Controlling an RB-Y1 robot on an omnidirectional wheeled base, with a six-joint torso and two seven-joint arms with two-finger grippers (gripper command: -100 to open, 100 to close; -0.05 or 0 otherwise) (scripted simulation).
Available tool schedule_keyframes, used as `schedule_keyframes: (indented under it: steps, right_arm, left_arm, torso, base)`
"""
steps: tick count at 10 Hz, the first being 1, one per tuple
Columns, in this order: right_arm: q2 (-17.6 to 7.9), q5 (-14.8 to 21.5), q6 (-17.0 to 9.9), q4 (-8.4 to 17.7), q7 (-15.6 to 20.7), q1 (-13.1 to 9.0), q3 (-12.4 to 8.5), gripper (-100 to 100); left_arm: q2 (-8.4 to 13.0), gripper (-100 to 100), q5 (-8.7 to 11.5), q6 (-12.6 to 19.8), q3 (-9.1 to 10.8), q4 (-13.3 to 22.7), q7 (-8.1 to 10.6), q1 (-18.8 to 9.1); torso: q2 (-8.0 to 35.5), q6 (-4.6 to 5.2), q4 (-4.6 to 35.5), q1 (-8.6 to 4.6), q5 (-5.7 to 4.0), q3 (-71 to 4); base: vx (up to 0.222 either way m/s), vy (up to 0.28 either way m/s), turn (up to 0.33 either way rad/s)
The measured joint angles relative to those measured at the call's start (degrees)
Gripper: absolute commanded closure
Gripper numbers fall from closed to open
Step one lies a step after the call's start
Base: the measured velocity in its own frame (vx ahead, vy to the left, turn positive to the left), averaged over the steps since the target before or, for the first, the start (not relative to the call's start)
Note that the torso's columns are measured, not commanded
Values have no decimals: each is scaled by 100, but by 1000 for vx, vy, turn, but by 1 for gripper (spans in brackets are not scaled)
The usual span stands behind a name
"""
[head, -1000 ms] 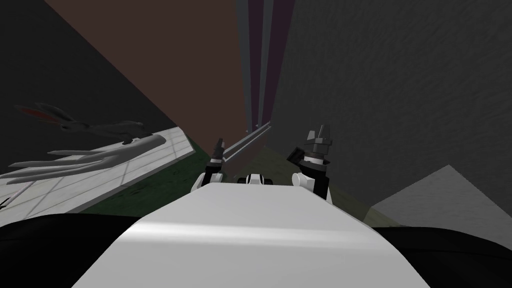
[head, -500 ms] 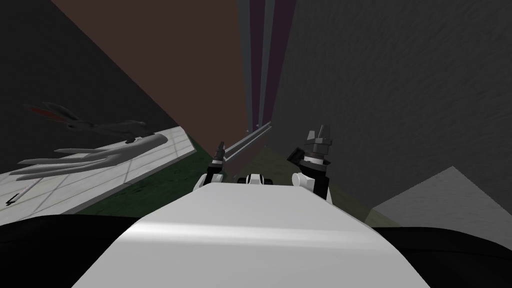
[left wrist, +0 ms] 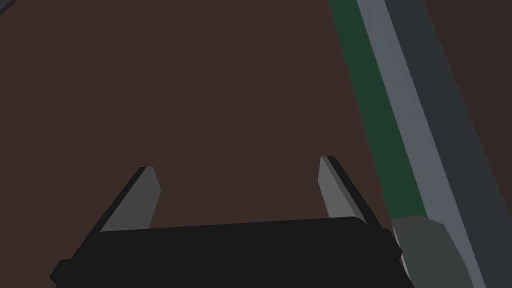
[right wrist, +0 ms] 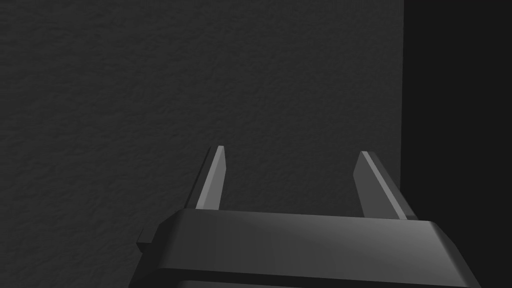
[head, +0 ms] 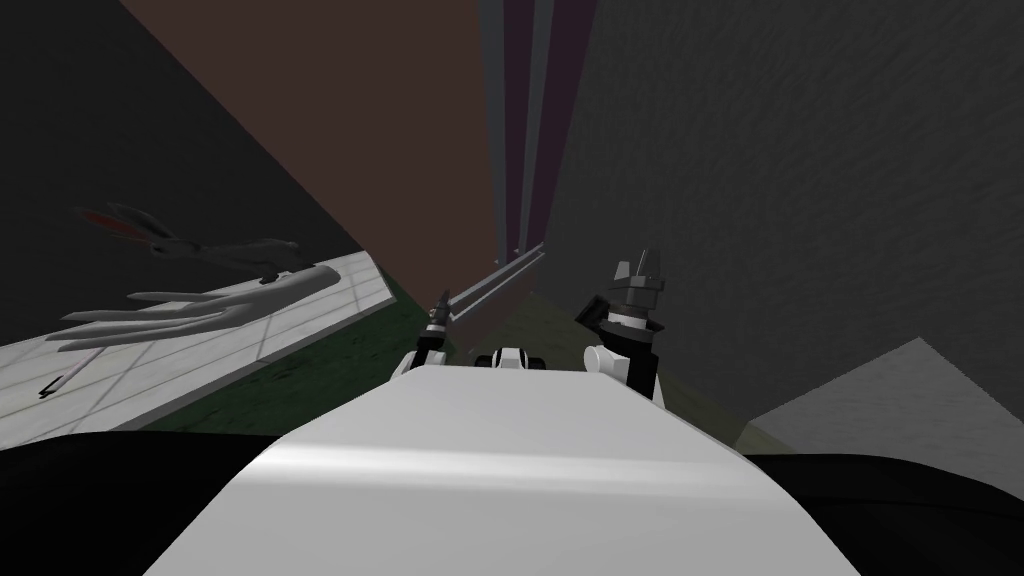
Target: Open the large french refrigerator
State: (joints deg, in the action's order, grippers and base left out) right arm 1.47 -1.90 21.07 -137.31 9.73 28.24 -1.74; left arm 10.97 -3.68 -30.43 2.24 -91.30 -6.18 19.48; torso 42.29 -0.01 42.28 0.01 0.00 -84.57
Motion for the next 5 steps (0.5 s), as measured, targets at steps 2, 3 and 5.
schedule_keyframes:
  steps: [2,3,5]
  right_arm:
    - [0,0,0,0,0,0,0,0]
    - [0,0,0,0,0,0,0,0]
    - [0,0,0,0,0,0,0,0]
  left_arm:
    - [-56,-100,-4,-5,24,291,-17,-21]
    - [-81,-100,-3,-46,39,475,-30,-38]
    - [-130,-100,4,-4,85,828,-40,-131]
  torso:
    - [0,2,0,-1,0,0]
    - [0,0,0,-1,0,0]
    - [-1,1,0,0,0,0]
  base:
    - [-6,-2,12]
    - [-7,-2,43]
    - [-7,-3,33]
